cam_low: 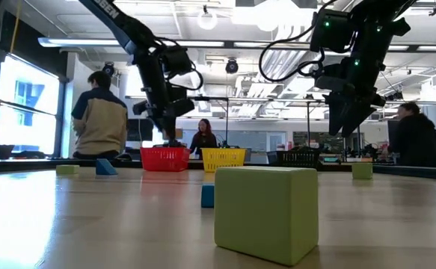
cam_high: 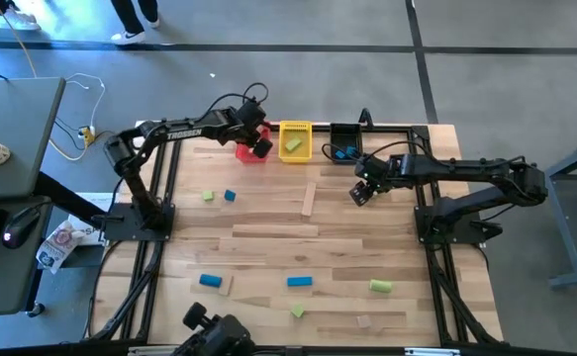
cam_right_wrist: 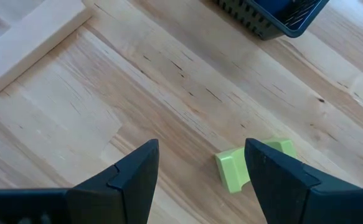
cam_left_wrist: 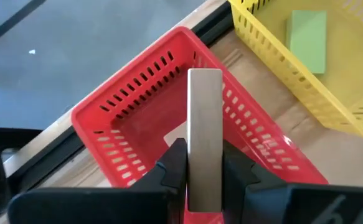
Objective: Sort & place blocks by color
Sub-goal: Put the brown block into the red basket
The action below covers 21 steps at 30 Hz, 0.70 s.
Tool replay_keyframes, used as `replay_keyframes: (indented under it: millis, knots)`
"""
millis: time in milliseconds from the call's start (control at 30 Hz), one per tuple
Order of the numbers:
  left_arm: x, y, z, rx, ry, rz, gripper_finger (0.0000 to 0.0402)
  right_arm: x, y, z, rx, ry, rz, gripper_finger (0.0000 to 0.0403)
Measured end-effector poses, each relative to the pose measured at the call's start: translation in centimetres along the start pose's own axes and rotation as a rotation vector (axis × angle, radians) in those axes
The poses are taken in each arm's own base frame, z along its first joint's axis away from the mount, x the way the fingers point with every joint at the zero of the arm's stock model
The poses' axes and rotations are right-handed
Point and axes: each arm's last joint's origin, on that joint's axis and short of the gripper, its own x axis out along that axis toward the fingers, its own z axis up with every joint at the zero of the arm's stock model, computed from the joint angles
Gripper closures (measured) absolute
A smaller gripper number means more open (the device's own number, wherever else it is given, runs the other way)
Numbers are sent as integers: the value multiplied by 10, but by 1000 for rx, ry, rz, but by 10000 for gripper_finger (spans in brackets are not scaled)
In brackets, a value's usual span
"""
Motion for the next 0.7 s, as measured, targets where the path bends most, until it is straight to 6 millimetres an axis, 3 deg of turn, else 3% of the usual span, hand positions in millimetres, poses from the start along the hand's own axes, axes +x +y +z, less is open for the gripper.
replay_keyframes:
  millis: [400, 700]
  knots:
    - [18, 7, -1, -23, 25, 23, 361, 0, 0, 0, 0, -1, -2, 179]
    - [19, 11, -1, -29, 35, 8, 320, 0, 0, 0, 0, 4, 4, 179]
